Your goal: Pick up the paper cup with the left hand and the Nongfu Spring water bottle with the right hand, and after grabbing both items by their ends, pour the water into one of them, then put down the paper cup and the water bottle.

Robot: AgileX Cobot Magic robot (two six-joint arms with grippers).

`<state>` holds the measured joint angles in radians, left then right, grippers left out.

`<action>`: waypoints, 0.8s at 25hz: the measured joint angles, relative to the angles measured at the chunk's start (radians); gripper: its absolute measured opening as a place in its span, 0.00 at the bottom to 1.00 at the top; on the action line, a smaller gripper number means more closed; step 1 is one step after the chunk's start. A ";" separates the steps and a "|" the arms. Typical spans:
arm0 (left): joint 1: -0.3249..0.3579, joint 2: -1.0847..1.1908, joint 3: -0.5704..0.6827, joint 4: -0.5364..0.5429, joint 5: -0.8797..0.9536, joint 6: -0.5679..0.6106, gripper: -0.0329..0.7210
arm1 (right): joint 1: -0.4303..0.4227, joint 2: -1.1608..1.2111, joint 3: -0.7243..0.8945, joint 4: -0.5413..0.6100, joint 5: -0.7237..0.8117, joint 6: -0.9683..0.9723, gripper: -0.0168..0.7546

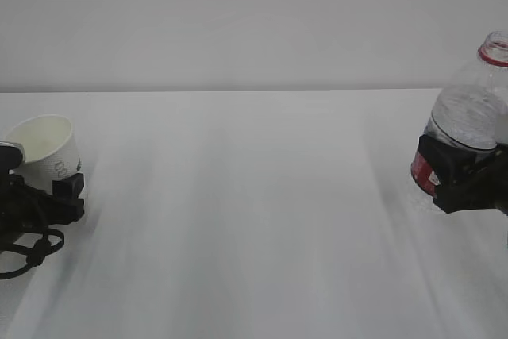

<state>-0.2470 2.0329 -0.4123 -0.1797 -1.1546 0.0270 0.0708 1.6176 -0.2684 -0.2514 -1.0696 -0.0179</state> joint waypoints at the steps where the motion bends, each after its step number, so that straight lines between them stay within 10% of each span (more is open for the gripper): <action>1: 0.000 0.000 0.000 0.000 0.000 0.000 0.80 | 0.000 0.000 0.000 0.000 0.000 0.000 0.59; 20: 0.000 -0.105 0.124 0.029 0.000 -0.002 0.80 | 0.000 0.000 0.000 0.000 0.000 0.000 0.59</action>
<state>-0.2470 1.9278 -0.2881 -0.1502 -1.1546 0.0253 0.0708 1.6176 -0.2684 -0.2514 -1.0696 -0.0179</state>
